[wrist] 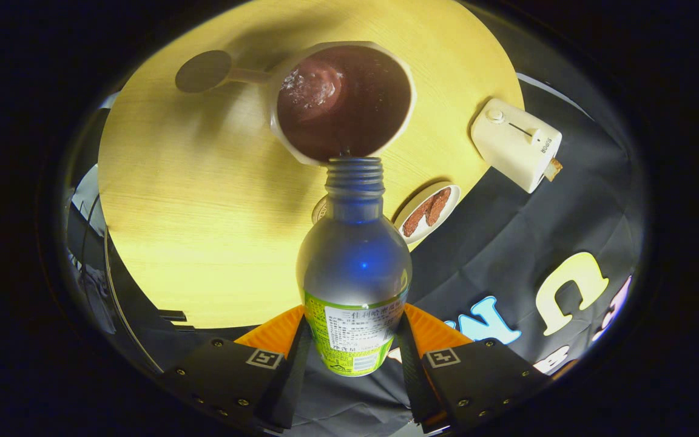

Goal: Take the bottle from table, then pour the juice into the cup, finally place the bottle on the coaster

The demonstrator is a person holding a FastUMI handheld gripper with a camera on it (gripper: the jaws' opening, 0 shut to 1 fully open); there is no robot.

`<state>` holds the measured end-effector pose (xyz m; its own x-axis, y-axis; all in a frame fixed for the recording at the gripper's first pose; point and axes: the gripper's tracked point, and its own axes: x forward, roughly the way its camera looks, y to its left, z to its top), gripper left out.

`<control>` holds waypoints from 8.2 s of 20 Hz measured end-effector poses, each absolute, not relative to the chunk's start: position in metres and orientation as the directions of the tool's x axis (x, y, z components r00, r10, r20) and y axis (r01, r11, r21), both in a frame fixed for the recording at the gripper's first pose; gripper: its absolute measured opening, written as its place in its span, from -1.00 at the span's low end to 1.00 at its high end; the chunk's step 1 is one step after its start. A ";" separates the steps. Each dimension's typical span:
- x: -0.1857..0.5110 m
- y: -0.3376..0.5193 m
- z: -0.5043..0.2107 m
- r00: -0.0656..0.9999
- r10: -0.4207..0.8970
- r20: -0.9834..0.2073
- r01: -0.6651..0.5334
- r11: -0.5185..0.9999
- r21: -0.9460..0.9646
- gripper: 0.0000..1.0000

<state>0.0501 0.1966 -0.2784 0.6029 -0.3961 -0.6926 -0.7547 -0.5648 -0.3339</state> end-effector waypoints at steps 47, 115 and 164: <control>0.026 0.192 -0.285 0.583 -0.280 -0.763 -0.798 -0.373 -0.473 0.41; 0.116 0.202 -0.380 0.505 0.498 -0.705 -0.626 0.774 0.099 0.47; 0.057 0.112 -0.154 0.917 0.234 -0.323 -0.237 0.971 0.030 0.95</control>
